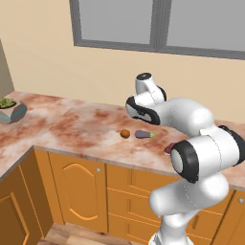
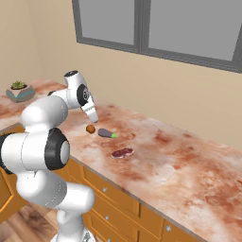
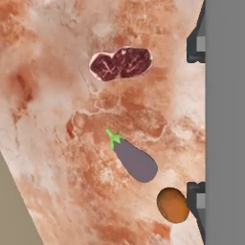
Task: Open the fridge, remove the tangerine, eggplant, and steak, and place them on any counter.
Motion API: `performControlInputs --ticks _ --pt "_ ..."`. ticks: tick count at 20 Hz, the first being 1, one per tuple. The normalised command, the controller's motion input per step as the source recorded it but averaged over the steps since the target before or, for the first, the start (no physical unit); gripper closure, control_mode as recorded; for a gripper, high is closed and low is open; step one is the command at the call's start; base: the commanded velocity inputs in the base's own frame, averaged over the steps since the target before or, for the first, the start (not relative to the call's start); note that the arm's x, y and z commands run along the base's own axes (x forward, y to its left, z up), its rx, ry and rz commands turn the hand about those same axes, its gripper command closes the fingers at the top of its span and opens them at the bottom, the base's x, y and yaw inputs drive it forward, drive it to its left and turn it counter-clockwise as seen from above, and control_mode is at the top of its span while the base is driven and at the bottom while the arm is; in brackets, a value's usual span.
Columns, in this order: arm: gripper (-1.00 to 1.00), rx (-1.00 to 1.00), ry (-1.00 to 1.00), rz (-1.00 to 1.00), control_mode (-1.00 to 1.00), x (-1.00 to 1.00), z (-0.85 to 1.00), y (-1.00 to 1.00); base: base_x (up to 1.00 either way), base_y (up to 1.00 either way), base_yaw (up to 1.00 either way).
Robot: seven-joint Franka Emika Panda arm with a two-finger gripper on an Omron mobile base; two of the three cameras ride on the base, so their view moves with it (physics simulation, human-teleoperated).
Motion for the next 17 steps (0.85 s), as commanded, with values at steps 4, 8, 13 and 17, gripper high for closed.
performControlInputs --ticks 4,8,13,17 --pt "-1.0 0.0 0.02 0.24 -1.0 -1.0 0.57 0.5 0.0 0.0 0.0" --pt "-1.0 0.01 0.01 0.27 -1.0 -1.0 0.16 0.52 0.0 0.0 0.0" --pt "-1.0 0.01 0.04 0.32 -1.0 -1.0 0.0 0.61 0.0 0.0 0.0" --pt "-1.0 0.0 0.09 0.32 -1.0 -1.0 0.0 0.81 0.0 0.0 0.0"
